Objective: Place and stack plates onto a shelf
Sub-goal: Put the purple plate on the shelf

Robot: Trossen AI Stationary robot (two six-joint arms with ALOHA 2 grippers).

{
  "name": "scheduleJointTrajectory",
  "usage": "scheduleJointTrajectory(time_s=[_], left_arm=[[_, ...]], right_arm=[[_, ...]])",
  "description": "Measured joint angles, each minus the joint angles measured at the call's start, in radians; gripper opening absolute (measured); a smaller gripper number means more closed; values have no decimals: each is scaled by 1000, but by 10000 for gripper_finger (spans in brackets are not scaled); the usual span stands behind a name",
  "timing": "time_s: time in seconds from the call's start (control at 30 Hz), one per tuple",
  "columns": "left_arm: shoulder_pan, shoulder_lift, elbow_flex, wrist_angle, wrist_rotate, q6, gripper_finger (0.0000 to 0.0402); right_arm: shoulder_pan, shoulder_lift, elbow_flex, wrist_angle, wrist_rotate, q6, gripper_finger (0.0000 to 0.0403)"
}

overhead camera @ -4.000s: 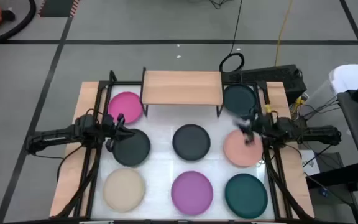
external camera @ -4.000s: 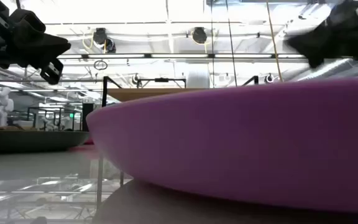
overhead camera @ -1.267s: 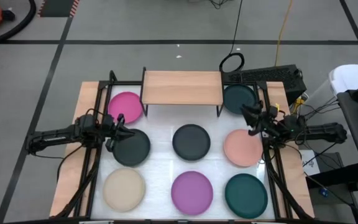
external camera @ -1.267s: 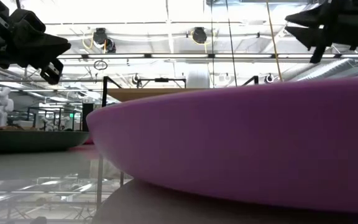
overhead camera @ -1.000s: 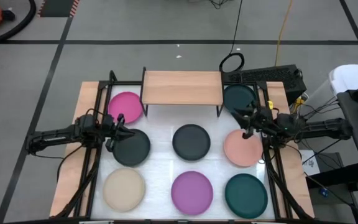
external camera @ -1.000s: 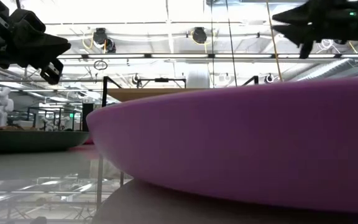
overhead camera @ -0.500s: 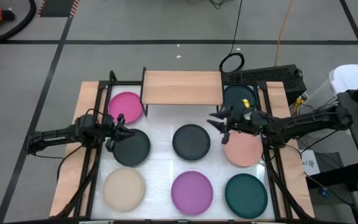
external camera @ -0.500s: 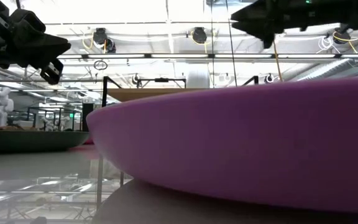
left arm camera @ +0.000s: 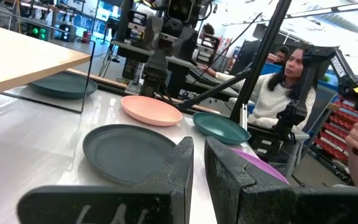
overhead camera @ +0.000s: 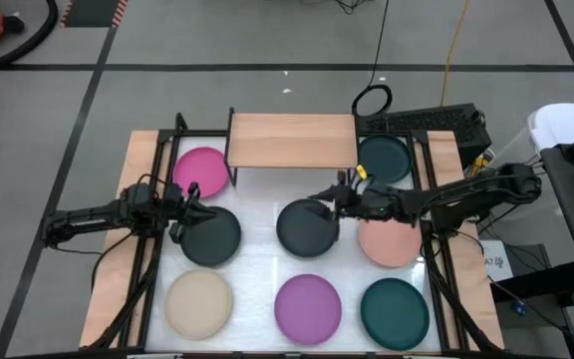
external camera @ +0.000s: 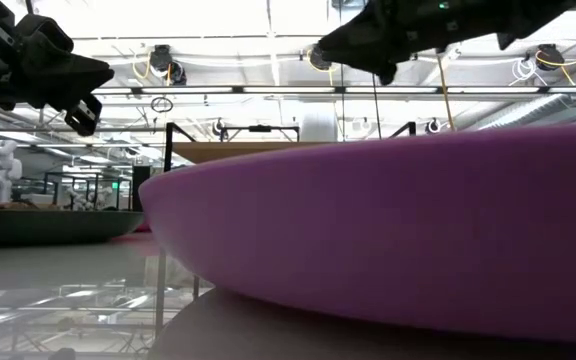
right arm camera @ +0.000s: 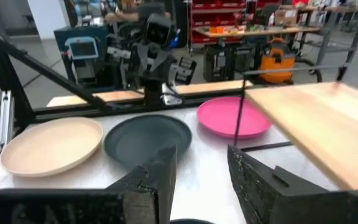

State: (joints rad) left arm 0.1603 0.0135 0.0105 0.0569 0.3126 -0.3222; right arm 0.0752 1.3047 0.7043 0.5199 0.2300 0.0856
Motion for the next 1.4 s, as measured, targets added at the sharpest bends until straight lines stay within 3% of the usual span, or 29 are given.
scheduleJointTrajectory(time_s=[0.27, 0.57, 0.77, 0.97, 1.2, 1.4], left_arm=[[0, 0, 0, 0, 0, 0, 44], [0, 0, 0, 0, 0, 0, 44], [0, 0, 0, 0, 0, 0, 44], [0, 0, 0, 0, 0, 0, 44], [0, 0, 0, 0, 0, 0, 44], [0, 0, 0, 0, 0, 0, 44]], right_arm=[[7, 106, 105, -108, -105, 0, 128], [25, 122, 133, -419, -100, -11, 128], [106, 121, 133, -512, -101, -108, 128], [190, 121, 133, -567, -23, -156, 128], [298, 126, 133, -554, -80, -20, 137], [381, 175, 133, -535, -104, 162, 182]])
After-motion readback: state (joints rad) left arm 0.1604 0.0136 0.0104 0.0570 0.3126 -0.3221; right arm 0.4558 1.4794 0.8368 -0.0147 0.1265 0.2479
